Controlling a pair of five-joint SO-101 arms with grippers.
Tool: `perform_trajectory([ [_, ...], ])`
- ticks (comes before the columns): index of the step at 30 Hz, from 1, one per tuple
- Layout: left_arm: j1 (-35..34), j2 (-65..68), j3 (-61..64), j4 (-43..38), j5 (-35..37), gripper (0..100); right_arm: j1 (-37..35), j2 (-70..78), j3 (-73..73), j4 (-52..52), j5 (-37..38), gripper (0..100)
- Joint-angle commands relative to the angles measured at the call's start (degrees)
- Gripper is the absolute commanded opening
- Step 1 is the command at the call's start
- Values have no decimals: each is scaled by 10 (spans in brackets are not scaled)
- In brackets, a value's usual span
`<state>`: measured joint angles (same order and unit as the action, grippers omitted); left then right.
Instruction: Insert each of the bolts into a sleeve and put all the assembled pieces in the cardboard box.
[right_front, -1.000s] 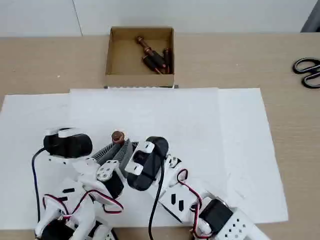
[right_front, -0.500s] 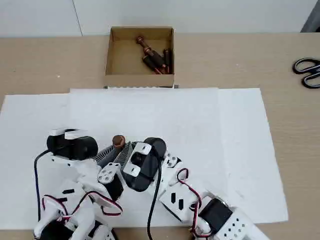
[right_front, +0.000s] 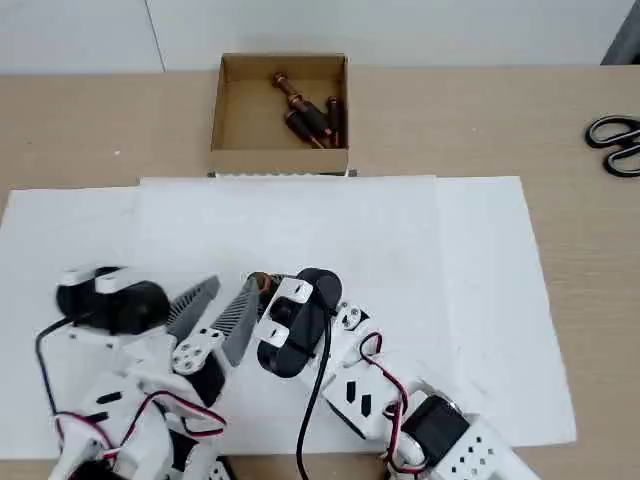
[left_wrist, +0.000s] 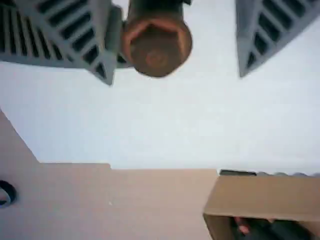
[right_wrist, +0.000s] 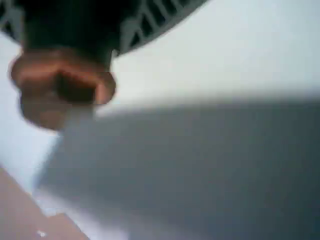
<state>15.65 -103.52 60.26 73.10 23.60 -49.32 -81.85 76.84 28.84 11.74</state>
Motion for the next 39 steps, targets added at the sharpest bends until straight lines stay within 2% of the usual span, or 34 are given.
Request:
perform_trajectory([
  [1, -26, 3, -39, 4, -21, 118, 6, -7, -32, -13, 5, 4],
  [4, -48, -1, -39, 2, -35, 1, 7, -7, -31, -12, 5, 4],
  [8, -91, -2, 0, 3, -81, 5, 30, -7, -33, 6, 2, 4],
  [14, -161, -2, 103, 0, -150, 6, 129, -8, -35, 35, 1, 4],
  [21, -165, -2, 195, -27, -172, 6, 224, -8, -35, 36, 1, 4],
  [28, -165, -2, 259, -44, -172, 6, 273, -8, -37, 36, 1, 4],
  [34, -164, -2, 279, -41, -172, 6, 314, -1, -130, 36, 2, 4],
  [39, -162, -3, 309, -45, -173, 6, 320, 0, -169, 36, 4, 4],
])
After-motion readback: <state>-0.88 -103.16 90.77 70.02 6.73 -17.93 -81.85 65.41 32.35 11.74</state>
